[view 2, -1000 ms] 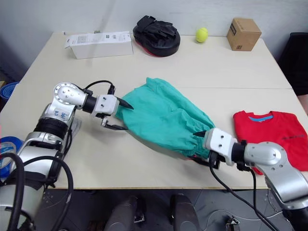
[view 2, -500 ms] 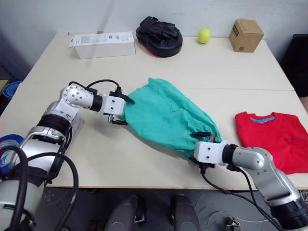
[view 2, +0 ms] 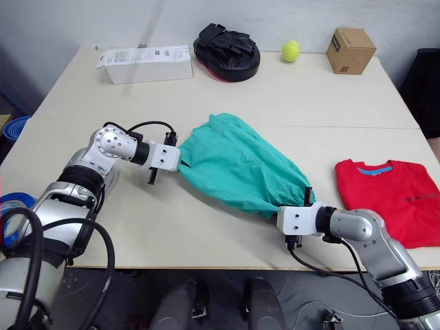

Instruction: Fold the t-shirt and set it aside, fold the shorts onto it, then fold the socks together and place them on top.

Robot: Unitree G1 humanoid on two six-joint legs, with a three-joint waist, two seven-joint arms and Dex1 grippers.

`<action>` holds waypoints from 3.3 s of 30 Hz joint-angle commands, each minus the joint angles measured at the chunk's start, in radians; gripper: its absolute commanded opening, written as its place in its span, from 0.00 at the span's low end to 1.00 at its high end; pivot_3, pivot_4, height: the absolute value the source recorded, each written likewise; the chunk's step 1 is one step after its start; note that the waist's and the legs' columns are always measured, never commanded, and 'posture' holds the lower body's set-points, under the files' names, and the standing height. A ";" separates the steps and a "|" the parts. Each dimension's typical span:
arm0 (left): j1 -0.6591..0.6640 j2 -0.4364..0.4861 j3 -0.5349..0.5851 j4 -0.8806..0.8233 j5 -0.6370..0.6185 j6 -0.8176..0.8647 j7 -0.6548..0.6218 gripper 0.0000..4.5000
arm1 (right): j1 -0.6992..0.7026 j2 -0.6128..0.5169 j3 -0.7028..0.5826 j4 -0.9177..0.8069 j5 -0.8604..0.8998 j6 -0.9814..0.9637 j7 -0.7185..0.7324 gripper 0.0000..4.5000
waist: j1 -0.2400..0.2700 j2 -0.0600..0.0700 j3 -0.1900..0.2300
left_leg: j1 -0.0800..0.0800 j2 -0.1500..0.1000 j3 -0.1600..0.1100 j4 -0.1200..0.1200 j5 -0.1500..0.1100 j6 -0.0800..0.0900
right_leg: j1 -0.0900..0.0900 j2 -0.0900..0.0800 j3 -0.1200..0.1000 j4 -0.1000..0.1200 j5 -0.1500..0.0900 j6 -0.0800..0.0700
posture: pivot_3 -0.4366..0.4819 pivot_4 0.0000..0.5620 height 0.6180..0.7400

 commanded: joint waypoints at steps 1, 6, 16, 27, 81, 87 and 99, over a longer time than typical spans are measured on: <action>0.043 0.032 0.027 -0.077 -0.076 0.030 -0.111 0.01 | 0.005 -0.035 -0.030 0.002 0.060 -0.064 0.064 0.00 | -0.001 0.000 0.000 | 0.000 0.000 0.000 0.000 0.000 0.000 | 0.000 0.000 0.000 0.000 0.000 0.000 | 0.48 0.27 1.00; 0.218 0.100 0.055 -0.414 -0.237 0.228 -0.315 0.01 | 0.013 -0.074 -0.033 0.016 0.129 -0.170 0.158 0.00 | -0.008 0.000 0.000 | 0.000 0.001 0.000 0.000 0.000 0.000 | 0.000 0.000 0.000 0.000 0.000 0.000 | 0.48 0.27 1.00; 0.721 0.326 0.116 -1.322 -0.447 0.846 -0.311 0.01 | -0.001 -0.165 -0.010 0.166 0.208 -0.530 0.350 0.00 | -0.022 0.002 0.001 | 0.002 0.001 -0.003 -0.001 0.000 -0.001 | 0.003 -0.001 0.008 -0.001 0.000 0.000 | 0.48 0.27 1.00; 0.876 0.342 0.157 -1.526 -0.465 1.141 -0.102 0.01 | -0.111 -0.159 0.044 0.339 0.168 -0.657 0.364 0.00 | -0.022 0.003 0.001 | 0.004 0.001 -0.003 -0.001 0.001 -0.002 | 0.004 -0.001 0.010 0.000 -0.001 -0.002 | 0.48 0.27 1.00; 0.293 -0.200 -0.116 -0.614 -0.286 0.635 -0.165 0.00 | 0.717 0.296 -0.616 -0.399 1.544 1.060 -0.656 1.00 | 0.003 0.006 0.000 | 0.013 0.001 -0.008 -0.007 -0.003 -0.001 | 0.017 -0.002 0.008 -0.008 -0.002 -0.004 | 0.48 0.27 1.00; 0.301 -0.184 -0.109 -0.621 -0.266 0.613 -0.149 0.00 | 0.634 0.346 -0.607 -0.327 1.698 1.041 -0.765 1.00 | 0.000 0.006 -0.001 | 0.013 0.002 -0.009 -0.008 -0.003 -0.001 | 0.018 -0.002 0.007 -0.008 -0.002 -0.004 | 0.48 0.27 1.00; 0.295 -0.167 -0.100 -0.620 -0.260 0.598 -0.139 0.00 | 0.667 0.339 -0.680 -0.216 1.795 1.021 -0.718 1.00 | 0.002 0.007 -0.001 | 0.013 0.001 -0.009 -0.009 -0.005 0.003 | 0.019 -0.002 0.007 -0.011 -0.002 -0.003 | 0.48 0.27 1.00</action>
